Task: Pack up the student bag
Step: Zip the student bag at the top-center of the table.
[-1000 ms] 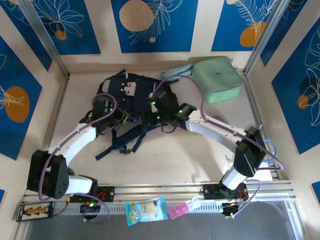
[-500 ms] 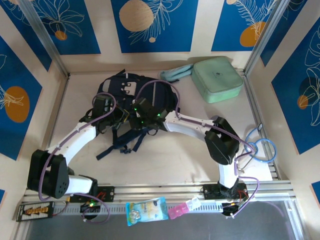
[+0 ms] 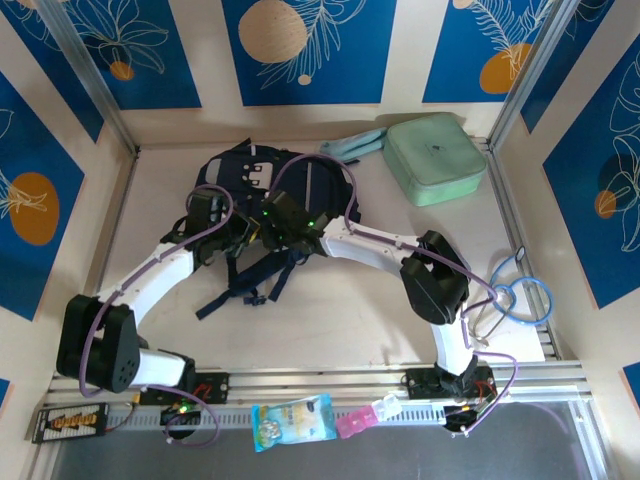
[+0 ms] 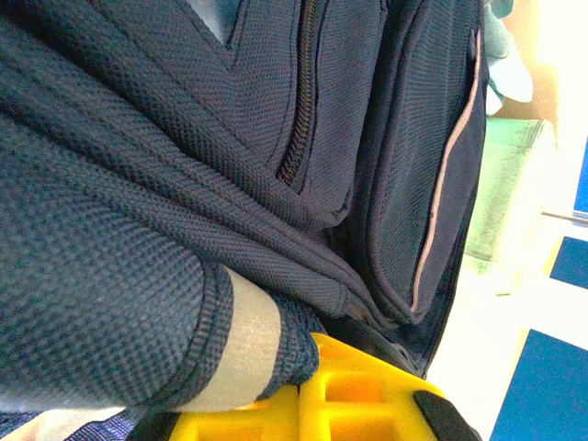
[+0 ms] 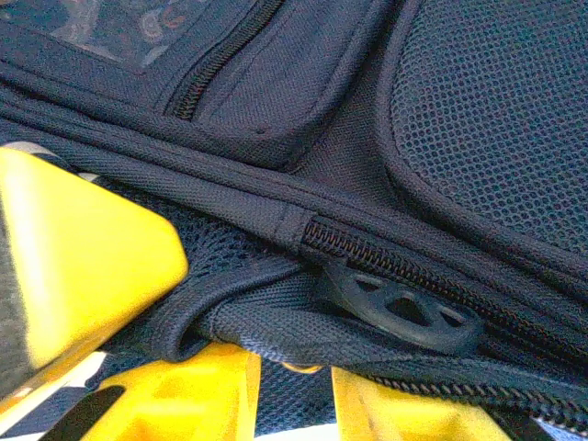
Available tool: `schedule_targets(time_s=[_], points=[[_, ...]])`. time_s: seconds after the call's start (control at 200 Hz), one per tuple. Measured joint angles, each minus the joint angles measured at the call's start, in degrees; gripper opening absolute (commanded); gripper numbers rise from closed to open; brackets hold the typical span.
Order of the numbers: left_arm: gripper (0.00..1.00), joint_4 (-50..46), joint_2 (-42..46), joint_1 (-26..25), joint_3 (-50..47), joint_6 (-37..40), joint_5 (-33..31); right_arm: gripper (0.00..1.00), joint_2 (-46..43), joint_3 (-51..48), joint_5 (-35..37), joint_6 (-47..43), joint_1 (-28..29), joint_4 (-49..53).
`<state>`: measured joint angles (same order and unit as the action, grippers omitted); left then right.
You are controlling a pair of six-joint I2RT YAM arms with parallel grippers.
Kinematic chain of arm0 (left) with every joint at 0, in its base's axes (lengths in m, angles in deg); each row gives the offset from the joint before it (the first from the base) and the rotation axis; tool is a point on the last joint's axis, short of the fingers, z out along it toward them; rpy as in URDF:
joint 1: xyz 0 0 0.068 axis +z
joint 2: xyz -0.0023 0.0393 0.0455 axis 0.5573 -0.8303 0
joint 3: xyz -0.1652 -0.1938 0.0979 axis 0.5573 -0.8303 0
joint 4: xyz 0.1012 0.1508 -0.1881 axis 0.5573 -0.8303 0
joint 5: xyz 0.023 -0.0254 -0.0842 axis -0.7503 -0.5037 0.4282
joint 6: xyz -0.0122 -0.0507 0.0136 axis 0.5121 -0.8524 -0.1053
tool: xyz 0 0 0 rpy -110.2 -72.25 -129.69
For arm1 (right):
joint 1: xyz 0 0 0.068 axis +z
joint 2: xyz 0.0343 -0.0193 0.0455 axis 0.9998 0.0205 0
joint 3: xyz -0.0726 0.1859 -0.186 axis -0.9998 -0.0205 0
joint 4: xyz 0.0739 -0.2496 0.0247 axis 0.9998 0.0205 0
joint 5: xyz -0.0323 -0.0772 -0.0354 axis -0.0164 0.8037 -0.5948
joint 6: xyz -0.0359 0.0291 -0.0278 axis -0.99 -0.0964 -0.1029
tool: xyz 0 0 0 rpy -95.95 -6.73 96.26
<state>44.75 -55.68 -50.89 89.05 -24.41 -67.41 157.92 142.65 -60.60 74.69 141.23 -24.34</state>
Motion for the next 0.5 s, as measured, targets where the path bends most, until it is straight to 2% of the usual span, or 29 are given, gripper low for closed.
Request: schedule_targets(time_s=[0.27,0.5], points=[[0.00,0.42,-0.68,0.00,0.09,0.02,0.50,0.19,1.11,2.12,4.02,2.27,0.52,3.61],[0.00,0.11,-0.68,0.26,0.09,0.04,0.61,0.18,-0.33,-0.83,5.70,3.85,0.39,3.17]])
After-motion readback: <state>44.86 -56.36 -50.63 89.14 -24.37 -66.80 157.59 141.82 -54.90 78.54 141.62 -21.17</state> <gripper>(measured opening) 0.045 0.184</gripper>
